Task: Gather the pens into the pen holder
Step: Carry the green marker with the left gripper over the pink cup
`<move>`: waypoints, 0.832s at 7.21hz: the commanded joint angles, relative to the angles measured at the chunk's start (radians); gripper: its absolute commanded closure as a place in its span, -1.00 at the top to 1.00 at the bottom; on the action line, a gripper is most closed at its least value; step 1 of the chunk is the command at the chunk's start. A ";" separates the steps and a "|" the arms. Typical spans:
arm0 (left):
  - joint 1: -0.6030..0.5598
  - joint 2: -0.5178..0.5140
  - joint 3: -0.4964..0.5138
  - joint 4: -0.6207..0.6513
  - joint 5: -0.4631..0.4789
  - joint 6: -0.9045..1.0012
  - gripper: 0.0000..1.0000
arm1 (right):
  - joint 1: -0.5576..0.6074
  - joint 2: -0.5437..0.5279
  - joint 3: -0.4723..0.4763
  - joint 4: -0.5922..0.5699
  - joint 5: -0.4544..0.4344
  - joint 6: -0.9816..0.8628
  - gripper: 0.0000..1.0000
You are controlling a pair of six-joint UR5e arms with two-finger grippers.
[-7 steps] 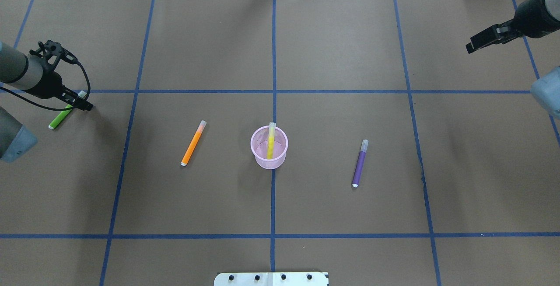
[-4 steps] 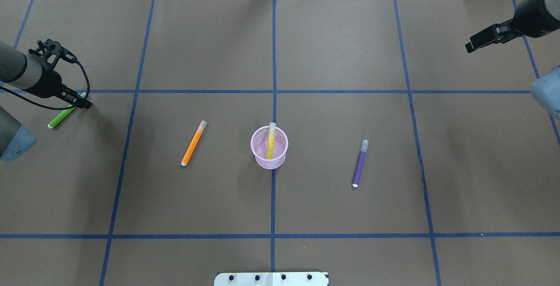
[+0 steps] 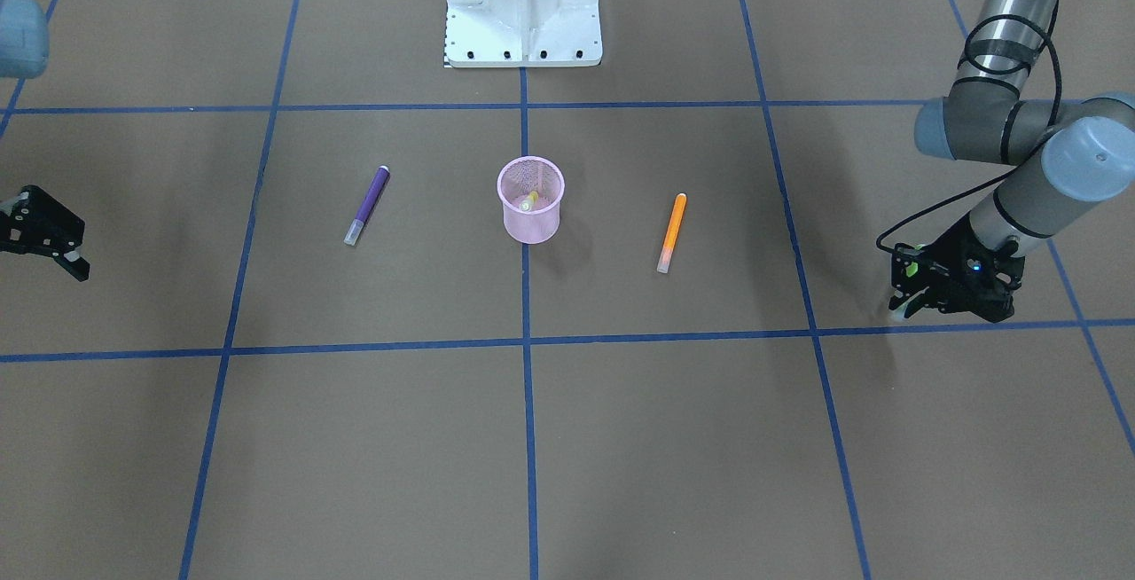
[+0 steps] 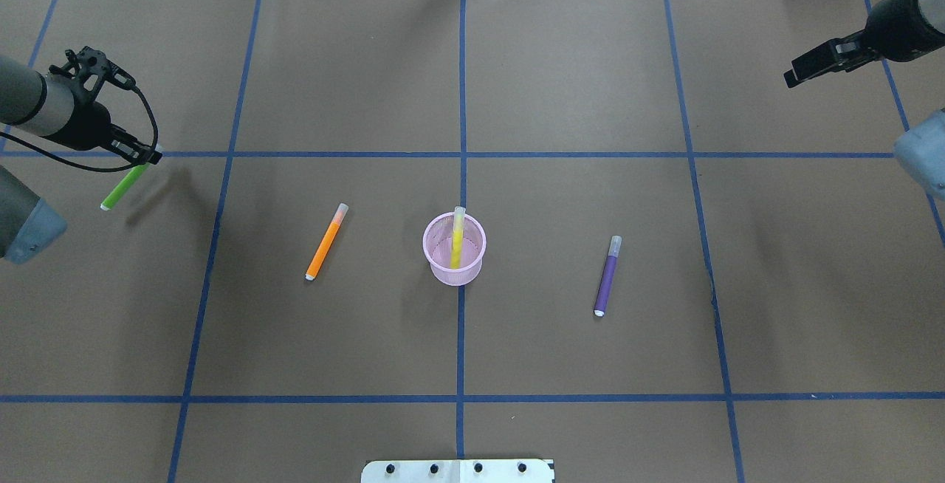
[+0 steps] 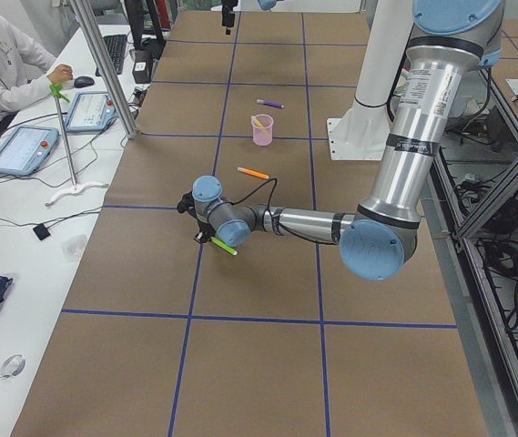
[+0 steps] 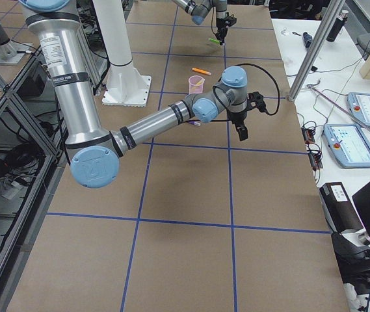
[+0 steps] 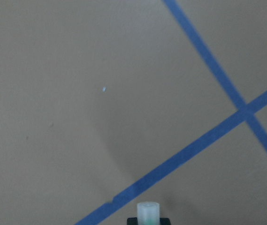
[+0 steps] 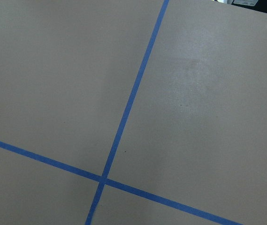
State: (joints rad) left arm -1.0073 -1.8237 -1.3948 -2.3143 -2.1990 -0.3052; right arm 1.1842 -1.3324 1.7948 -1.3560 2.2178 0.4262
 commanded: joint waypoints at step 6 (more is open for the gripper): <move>0.227 -0.104 -0.181 -0.644 0.307 -0.400 -1.00 | -0.002 0.004 0.002 0.000 -0.006 0.011 1.00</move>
State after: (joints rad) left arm -0.8996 -1.9232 -1.5547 -2.8201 -2.0686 -0.6096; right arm 1.1828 -1.3320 1.7962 -1.3561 2.2114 0.4341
